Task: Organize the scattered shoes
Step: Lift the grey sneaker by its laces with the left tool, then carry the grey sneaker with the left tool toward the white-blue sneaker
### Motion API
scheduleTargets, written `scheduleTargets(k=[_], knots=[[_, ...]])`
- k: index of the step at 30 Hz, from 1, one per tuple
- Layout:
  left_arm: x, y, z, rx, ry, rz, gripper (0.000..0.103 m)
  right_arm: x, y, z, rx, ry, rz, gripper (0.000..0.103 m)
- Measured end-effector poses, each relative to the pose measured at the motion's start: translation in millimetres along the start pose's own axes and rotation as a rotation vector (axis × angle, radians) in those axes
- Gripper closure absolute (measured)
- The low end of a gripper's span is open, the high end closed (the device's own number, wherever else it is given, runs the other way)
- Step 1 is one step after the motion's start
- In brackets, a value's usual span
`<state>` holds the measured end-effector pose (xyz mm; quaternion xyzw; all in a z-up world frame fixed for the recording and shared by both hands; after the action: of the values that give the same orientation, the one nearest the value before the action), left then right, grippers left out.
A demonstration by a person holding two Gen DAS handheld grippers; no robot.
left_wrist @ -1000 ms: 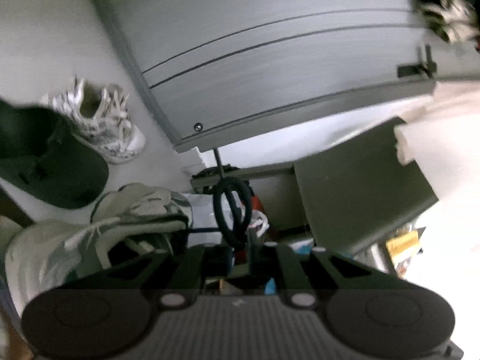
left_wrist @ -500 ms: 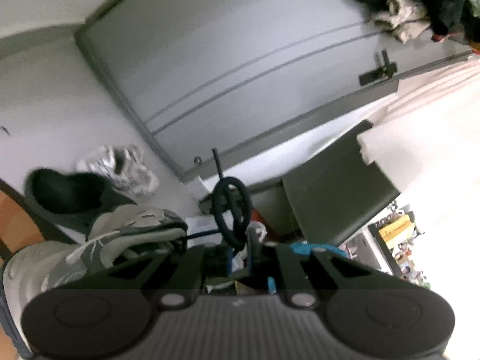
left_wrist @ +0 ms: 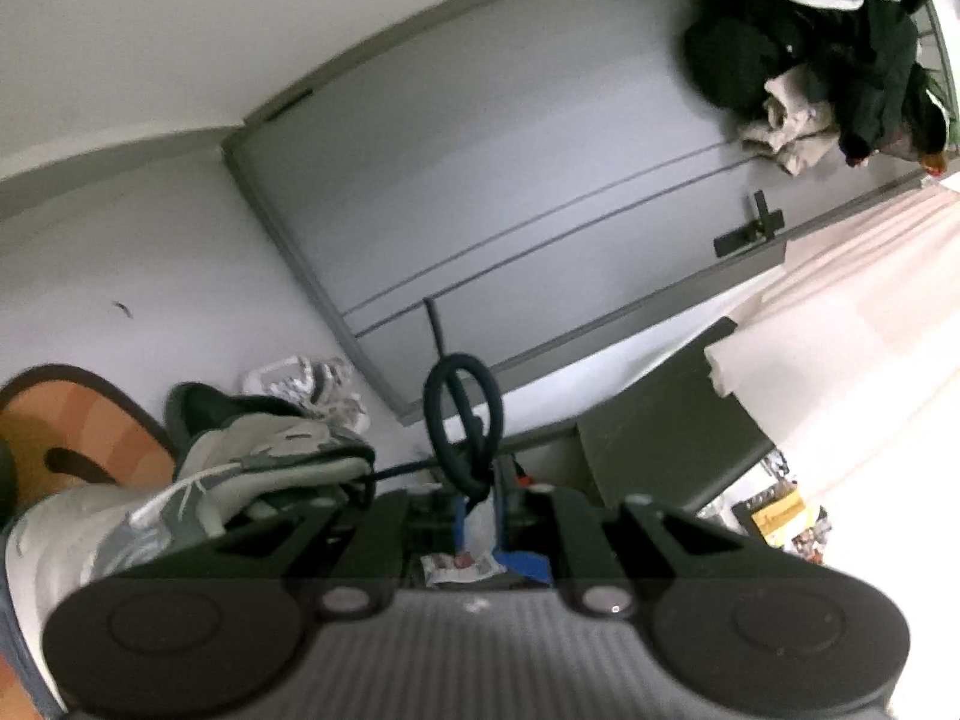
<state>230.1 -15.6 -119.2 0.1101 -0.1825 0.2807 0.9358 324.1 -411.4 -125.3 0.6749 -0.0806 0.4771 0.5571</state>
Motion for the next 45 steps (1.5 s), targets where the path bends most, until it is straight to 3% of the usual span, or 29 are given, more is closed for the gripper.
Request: scheduleTargets(k=[3, 8, 14, 29, 33, 36, 40, 45], knots=[[1, 12, 0, -0.011, 0.017, 0.018, 0.095, -2, -12, -13, 0.106, -0.012, -0.032, 0.006], [1, 27, 6, -0.019, 0.013, 0.015, 0.095, -2, -32, -26, 0.145, 0.096, -0.081, 0.006], [-6, 39, 4, -0.036, 0.027, -0.007, 0.095, -4, -42, -39, 0.18, 0.138, -0.082, 0.006], [-37, 27, -23, -0.033, 0.069, -0.118, 0.095, -14, -61, -80, 0.296, 0.258, -0.093, 0.006], [-39, 29, -31, -0.02, 0.076, -0.128, 0.095, -21, -61, -84, 0.254, 0.354, -0.082, 0.006], [-42, 33, -33, -0.026, 0.079, -0.14, 0.095, -25, -64, -71, 0.233, 0.356, -0.096, 0.006], [-47, 35, -32, -0.042, 0.093, -0.15, 0.095, -33, -69, -59, 0.238, 0.344, -0.12, 0.006], [-48, 35, -30, -0.044, 0.095, -0.156, 0.095, -43, -51, -81, 0.3, 0.371, -0.117, 0.006]])
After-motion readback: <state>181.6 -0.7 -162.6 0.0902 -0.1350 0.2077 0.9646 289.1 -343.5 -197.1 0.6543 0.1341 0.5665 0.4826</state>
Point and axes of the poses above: each gripper's, at about its wrist camera, not at the fingertips, and y roughly against the way its jaws point, z to its right, x to its top, the point moved 9 cm from there along -y, roughly the way its jaws point, and after that the axes turned 6 degrees about -x, right-handed, at the moved point
